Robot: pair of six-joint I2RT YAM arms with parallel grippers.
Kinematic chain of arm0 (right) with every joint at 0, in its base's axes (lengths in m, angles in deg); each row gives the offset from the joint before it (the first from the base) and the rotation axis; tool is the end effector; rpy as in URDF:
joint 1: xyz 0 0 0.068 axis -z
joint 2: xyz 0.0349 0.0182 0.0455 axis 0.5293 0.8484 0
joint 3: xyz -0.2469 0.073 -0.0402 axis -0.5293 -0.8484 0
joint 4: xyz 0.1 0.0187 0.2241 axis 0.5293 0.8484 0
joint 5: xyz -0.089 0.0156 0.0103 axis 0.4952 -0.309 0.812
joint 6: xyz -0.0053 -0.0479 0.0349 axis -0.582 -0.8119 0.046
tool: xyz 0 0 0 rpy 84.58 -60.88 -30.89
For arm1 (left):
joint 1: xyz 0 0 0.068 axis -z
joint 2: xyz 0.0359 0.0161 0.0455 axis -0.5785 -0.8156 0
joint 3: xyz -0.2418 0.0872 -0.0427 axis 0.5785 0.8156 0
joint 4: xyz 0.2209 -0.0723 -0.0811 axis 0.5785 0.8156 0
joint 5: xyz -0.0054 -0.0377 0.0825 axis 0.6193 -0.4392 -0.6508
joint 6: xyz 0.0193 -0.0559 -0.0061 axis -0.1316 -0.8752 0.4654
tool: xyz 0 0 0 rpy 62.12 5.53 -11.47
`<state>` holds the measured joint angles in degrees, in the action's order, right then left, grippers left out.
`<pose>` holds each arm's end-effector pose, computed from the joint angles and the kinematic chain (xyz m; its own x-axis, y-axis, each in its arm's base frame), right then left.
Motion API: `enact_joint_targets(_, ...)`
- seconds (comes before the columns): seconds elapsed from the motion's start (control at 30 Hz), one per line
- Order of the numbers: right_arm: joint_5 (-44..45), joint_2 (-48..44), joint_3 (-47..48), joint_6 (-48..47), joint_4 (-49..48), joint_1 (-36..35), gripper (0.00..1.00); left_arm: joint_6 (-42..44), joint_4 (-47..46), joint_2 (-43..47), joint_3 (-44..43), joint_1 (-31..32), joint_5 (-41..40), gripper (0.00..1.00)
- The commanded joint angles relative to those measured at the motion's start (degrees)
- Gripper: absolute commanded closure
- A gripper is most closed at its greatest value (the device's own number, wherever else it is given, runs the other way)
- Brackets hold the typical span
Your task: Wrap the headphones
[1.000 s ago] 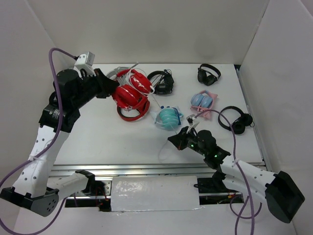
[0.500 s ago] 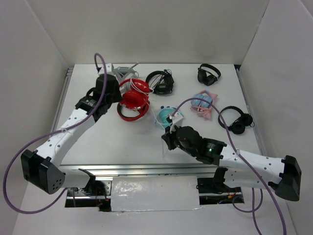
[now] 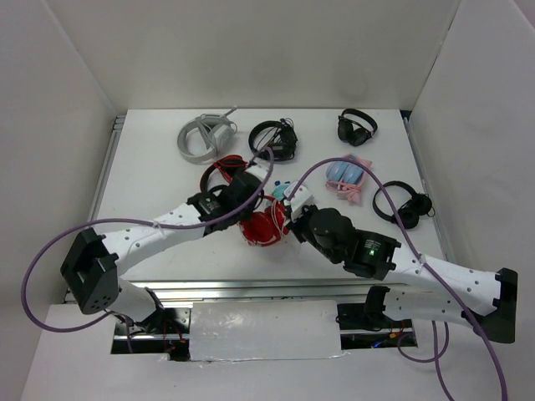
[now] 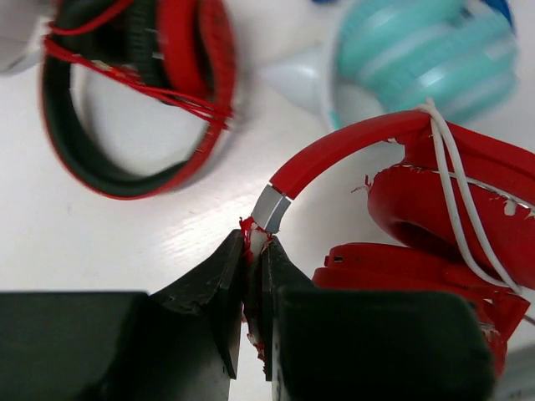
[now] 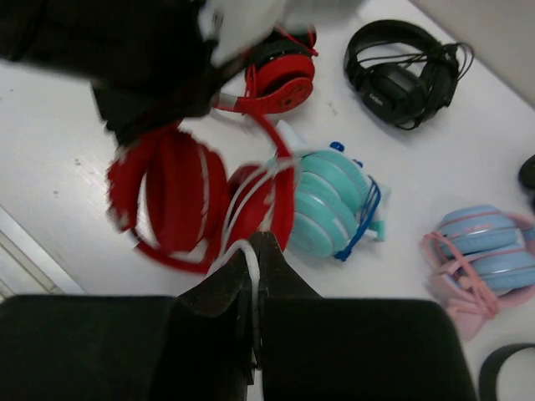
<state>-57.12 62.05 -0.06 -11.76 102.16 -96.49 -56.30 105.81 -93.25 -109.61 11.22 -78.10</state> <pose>0.1076 0.1779 0.3140 -0.0923 -0.3774 -0.9215 -0.6132 0.7507 -0.2460 0.2296 -0.2148 0.2751 -0.5379 0.2249 -0.8124 0.2923 0.9537 0.0705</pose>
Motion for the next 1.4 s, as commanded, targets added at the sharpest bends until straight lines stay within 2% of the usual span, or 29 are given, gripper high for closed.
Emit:
enact_joint_targets(0.0, -1.98, -2.30, 4.41, -9.16, -3.25, 2.21, 1.00, 5.46, -4.58, 2.53, 0.98, 4.49, 1.74, 1.00)
enact_joint_targets(0.13, -3.93, -2.83, 5.82, -11.02, -4.39, 8.17, 1.00, 8.98, -6.15, 7.00, 4.76, 11.25, 5.07, 1.00)
enact_joint_targets(0.27, -6.29, -3.44, 4.60, -10.58, -8.60, 14.42, 1.00, 10.48, -10.01, 13.59, 9.58, 14.60, 11.57, 1.00)
enact_joint_targets(0.3, -8.30, -3.71, 4.24, -10.59, -9.40, 15.91, 1.00, 10.65, -10.63, 14.83, 10.21, 14.95, 14.02, 1.00)
enact_joint_targets(0.4, -22.41, -4.06, 3.10, -9.71, -11.16, 20.84, 1.00, 11.27, -12.13, 20.80, 11.97, 15.57, 18.25, 1.00)
enact_joint_targets(0.53, -31.23, -1.43, 2.31, -8.13, -13.79, 22.70, 1.00, 11.88, -12.75, 23.98, 12.41, 15.92, 21.86, 1.00)
enact_joint_targets(0.67, -33.10, 4.02, 3.09, -5.76, -14.41, 23.84, 1.00, 12.41, -13.80, 25.91, 12.59, 16.28, 25.03, 1.00)
enact_joint_targets(0.8, -37.13, 8.95, 2.31, -1.98, -14.41, 26.56, 0.97, 11.01, -14.85, 29.16, 12.23, 16.45, 24.51, 1.00)
enact_joint_targets(1.0, -45.39, 8.34, -5.77, 3.47, -24.07, 27.18, 0.89, 6.62, -15.57, 33.30, 8.82, 16.36, 14.94, 1.00)
enact_joint_targets(1.1, -50.22, 8.24, -8.94, 4.79, -29.69, 27.36, 0.75, 5.73, -14.16, 32.95, 3.82, 16.28, 13.08, 1.00)
enact_joint_targets(1.2, -52.78, 9.21, -10.08, 5.06, -32.94, 27.27, 0.66, 4.68, -11.79, 31.19, -0.23, 16.36, 10.63, 1.00)
enact_joint_targets(1.3, -55.42, 11.32, -10.61, 7.96, -37.86, 27.18, 0.58, 3.37, -8.72, 28.38, -7.77, 16.36, 7.47, 1.00)
enact_joint_targets(1.37, -57.18, 13.68, -10.96, 9.36, -40.42, 26.57, 0.55, 2.83, -6.09, 26.28, -11.39, 16.36, 5.79, 1.00)
